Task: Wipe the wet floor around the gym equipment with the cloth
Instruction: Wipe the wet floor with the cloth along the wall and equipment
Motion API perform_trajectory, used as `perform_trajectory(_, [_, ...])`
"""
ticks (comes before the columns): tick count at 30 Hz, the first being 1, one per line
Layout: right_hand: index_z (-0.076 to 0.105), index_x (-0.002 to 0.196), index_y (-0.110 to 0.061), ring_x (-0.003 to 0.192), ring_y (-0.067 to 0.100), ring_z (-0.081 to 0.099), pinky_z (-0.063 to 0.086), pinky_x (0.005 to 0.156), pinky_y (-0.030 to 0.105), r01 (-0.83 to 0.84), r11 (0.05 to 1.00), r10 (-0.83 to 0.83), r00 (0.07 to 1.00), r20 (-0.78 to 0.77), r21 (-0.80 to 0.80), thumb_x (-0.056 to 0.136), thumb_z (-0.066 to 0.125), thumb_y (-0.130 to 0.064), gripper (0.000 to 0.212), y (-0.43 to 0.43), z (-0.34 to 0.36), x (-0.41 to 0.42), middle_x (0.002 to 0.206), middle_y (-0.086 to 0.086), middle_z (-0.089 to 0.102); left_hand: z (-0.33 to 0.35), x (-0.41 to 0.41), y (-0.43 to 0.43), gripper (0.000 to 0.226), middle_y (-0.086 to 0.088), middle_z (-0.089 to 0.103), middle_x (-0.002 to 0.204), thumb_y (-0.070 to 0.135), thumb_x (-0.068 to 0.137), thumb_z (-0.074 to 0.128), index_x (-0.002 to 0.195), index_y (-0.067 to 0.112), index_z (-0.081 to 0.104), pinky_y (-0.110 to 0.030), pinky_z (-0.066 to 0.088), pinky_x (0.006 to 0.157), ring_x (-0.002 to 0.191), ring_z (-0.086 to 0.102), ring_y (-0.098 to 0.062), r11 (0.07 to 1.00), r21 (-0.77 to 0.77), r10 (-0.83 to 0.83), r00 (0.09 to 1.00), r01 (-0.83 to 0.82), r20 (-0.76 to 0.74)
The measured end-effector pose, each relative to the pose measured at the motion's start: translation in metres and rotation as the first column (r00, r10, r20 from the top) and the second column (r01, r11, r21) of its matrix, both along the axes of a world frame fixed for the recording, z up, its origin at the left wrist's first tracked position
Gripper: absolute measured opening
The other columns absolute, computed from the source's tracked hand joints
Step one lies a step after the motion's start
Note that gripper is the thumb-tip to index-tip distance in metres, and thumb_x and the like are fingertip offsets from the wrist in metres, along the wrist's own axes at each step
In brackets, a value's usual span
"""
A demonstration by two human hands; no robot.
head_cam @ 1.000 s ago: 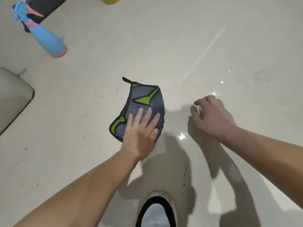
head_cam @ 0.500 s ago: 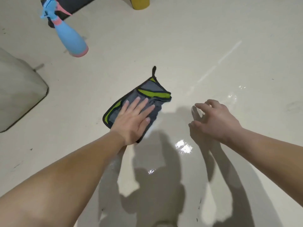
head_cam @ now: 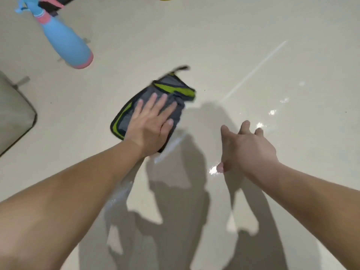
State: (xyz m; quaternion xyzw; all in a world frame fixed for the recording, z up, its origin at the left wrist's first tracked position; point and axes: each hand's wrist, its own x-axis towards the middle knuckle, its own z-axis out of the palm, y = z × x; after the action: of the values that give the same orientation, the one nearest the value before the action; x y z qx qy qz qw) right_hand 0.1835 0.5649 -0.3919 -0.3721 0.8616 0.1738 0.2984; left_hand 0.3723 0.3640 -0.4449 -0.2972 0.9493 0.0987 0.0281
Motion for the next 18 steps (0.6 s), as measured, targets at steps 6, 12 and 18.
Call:
perform_trajectory(6, [-0.003,0.152,-0.046,0.151,0.049,0.009,0.049,0.071,0.042,-0.057,0.997,0.057,0.998,0.003,-0.049,0.064,0.081,-0.069,0.124,0.007,-0.006,-0.001,0.168,0.013,-0.002,-0.004,-0.076,-0.001,0.06,0.001,-0.007,0.177,0.047,0.109,0.01,0.167,0.035,-0.001,-0.057,-0.008,0.128,0.162,-0.013,-0.028,0.938,-0.037,0.346,0.934,-0.344,0.084])
perform_trajectory(12, [-0.004,0.155,-0.049,0.155,0.043,-0.009,0.037,0.114,0.051,0.049,0.999,-0.051,0.972,0.23,0.012,0.066,0.077,-0.068,0.122,0.006,0.009,-0.008,0.168,0.001,-0.016,-0.003,-0.101,0.001,0.061,-0.002,-0.009,0.177,0.047,0.109,0.004,0.166,0.031,-0.007,-0.06,-0.004,0.128,0.161,-0.012,-0.033,0.956,-0.04,0.292,0.943,-0.289,0.16])
perform_trajectory(18, [0.049,0.144,-0.034,0.121,0.009,0.062,0.05,0.104,0.024,0.668,0.706,-0.342,0.612,0.713,-0.235,0.085,0.076,-0.02,0.066,0.046,0.041,-0.058,0.139,-0.017,0.054,0.003,-0.123,0.111,0.062,-0.003,0.007,0.177,0.047,0.109,0.02,0.168,0.029,0.011,-0.06,0.0,0.128,0.162,0.0,-0.033,0.999,0.034,-0.035,0.997,0.032,0.075])
